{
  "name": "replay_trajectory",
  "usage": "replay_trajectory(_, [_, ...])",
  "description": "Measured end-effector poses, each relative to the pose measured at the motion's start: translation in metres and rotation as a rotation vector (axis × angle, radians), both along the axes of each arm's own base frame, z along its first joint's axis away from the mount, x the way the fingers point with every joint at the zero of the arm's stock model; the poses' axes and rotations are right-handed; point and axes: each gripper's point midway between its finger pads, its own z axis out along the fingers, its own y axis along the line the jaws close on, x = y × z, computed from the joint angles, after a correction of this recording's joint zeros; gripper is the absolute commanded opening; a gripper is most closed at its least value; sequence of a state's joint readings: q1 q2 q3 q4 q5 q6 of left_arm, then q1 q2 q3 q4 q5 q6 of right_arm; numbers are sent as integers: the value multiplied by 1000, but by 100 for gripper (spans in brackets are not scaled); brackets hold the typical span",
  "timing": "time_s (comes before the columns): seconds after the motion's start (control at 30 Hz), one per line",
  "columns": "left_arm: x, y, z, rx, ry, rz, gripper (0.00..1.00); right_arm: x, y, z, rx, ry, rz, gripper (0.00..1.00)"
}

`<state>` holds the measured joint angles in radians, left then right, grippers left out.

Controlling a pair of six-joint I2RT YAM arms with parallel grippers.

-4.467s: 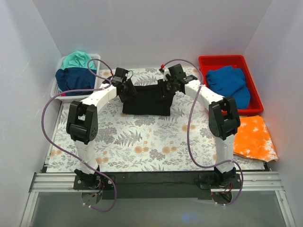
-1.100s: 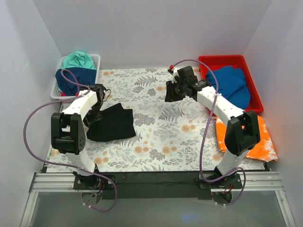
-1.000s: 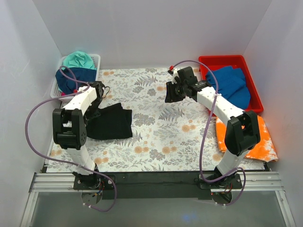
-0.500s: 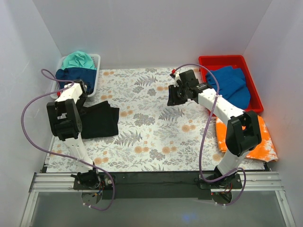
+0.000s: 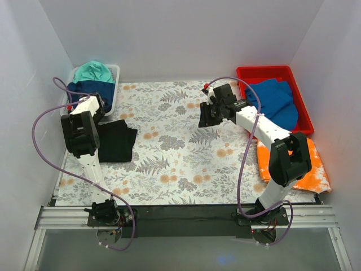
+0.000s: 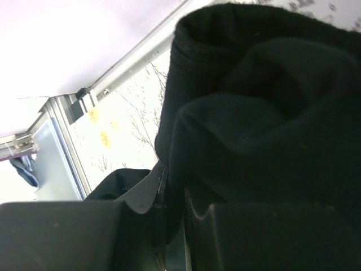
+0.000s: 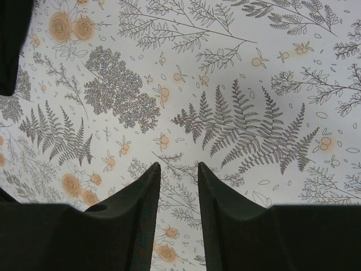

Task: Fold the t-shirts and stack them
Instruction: Neatly place the folded tshirt to the corner

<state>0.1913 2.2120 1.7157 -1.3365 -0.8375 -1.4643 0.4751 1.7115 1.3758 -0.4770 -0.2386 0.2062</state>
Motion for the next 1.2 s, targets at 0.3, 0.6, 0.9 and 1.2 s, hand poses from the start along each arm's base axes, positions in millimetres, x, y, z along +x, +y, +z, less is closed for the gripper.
replay_trajectory(0.3, [14,25,22,80,-73,41,0,-9,-5,-14,-18,35,-2,39])
replay_trajectory(0.6, [12,40,12,106,-38,60,18,-10,-7,-12,-16,29,-3,39])
replay_trajectory(0.9, [13,43,30,139,-88,76,69,-11,-6,-11,-9,31,3,39])
replay_trajectory(1.2, [29,-5,72,128,-221,-33,70,-13,-4,-10,3,38,13,39])
